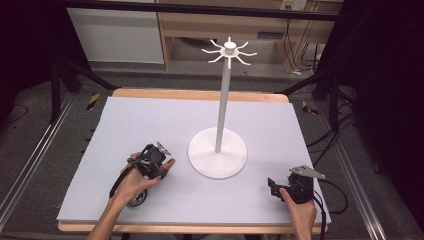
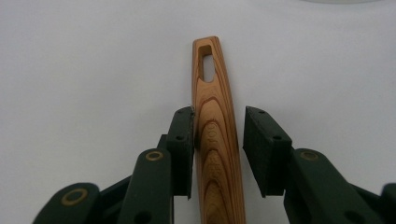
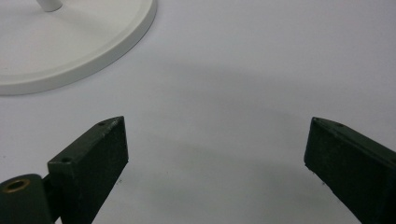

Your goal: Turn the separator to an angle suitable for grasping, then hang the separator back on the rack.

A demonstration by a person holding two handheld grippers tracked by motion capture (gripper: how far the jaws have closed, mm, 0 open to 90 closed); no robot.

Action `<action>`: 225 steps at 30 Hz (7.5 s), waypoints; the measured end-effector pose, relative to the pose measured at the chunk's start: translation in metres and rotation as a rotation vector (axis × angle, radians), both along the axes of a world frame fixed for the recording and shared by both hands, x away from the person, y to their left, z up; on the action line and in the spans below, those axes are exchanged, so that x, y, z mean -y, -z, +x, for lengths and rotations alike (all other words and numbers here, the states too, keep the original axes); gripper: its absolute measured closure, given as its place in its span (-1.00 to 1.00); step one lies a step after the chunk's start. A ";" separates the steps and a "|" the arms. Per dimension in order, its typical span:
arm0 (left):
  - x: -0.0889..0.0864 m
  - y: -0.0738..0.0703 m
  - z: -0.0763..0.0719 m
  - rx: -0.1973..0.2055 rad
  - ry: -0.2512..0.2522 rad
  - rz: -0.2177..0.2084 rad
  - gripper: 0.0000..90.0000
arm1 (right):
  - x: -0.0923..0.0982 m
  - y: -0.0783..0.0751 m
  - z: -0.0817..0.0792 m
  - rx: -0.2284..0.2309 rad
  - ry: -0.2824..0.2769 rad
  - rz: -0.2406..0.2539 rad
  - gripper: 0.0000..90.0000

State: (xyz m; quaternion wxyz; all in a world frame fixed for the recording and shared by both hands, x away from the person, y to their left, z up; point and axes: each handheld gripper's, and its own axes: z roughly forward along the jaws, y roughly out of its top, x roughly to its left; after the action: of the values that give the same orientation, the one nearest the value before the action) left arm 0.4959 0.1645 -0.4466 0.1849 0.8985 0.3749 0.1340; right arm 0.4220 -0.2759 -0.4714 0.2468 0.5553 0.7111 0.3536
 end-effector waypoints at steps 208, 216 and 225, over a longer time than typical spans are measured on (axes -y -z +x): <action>0.050 -0.255 -0.029 0.648 0.102 -0.709 0.50 | -0.004 0.004 0.001 -0.017 -0.013 0.015 -0.85; 0.055 -0.256 -0.026 0.649 0.109 -0.706 0.50 | -0.004 0.003 0.002 -0.015 -0.012 0.017 -0.85; 0.064 -0.259 -0.022 0.646 0.108 -0.693 0.50 | -0.003 0.003 0.001 -0.012 -0.013 0.013 -0.85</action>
State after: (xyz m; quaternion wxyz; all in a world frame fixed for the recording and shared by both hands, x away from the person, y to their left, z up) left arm 0.4737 0.1006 -0.1873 0.5874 0.7145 0.2735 0.2638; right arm 0.4234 -0.2728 -0.4748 0.2365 0.5544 0.7138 0.3567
